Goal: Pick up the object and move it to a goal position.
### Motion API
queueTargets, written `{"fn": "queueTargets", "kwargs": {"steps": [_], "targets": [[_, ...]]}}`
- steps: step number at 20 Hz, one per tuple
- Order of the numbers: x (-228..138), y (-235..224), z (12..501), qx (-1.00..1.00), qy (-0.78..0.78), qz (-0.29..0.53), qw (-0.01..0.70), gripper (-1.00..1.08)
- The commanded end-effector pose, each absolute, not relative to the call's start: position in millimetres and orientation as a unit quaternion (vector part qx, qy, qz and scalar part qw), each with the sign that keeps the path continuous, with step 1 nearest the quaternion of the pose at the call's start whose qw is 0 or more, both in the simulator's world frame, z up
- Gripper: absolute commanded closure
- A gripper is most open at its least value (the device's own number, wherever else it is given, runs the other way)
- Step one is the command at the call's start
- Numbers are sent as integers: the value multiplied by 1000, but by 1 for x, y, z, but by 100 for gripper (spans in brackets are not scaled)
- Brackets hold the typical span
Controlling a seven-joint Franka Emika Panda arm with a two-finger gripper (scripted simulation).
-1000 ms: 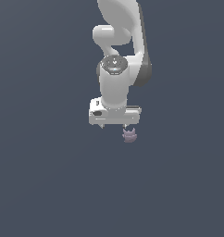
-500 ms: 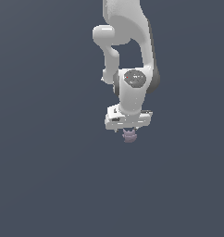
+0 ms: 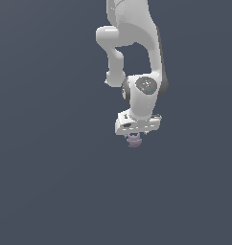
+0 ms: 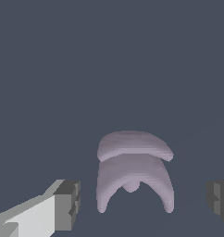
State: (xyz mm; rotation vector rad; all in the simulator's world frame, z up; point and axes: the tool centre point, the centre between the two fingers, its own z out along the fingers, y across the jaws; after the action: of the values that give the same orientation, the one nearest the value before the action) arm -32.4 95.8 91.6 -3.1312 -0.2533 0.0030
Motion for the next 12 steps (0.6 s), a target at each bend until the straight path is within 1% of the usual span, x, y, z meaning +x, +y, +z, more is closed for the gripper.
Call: {"fn": "queueTargets", "kwargs": {"steps": [1, 12], "targets": [[-32, 95, 90, -997, -80, 1, 0, -92], [-34, 96, 48, -997, -81, 0, 0, -92]]}}
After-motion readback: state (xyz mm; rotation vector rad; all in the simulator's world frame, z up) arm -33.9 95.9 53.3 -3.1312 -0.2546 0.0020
